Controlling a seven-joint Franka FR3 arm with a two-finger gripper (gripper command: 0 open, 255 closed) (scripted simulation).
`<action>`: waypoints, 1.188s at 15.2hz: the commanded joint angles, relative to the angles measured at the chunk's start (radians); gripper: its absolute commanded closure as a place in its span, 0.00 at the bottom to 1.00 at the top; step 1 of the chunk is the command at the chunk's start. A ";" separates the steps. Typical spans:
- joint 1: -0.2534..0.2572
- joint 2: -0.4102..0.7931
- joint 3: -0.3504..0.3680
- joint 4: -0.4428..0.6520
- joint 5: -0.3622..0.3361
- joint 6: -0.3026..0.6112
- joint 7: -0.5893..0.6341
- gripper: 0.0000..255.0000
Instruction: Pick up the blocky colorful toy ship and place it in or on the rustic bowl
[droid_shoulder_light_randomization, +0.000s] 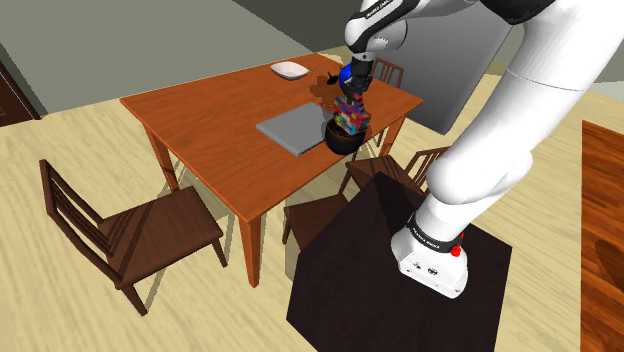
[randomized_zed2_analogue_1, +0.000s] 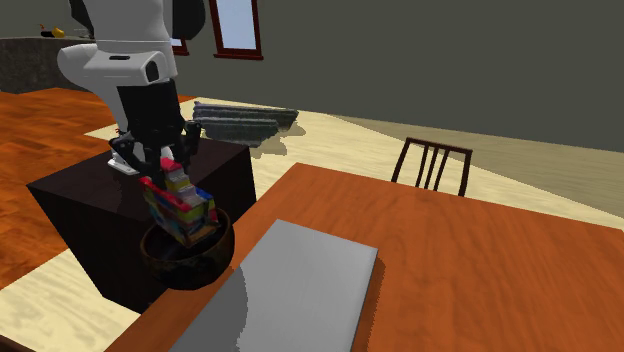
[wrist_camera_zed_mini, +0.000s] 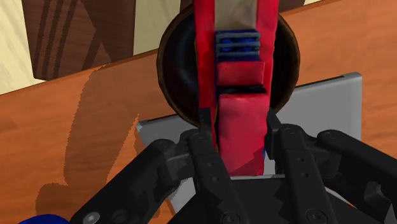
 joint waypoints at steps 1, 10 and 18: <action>0.000 0.000 0.000 0.000 0.000 0.000 0.000 1.00; 0.002 -0.036 0.001 0.028 -0.003 -0.064 0.003 0.00; 0.004 -0.064 0.003 0.058 -0.005 -0.122 0.004 0.00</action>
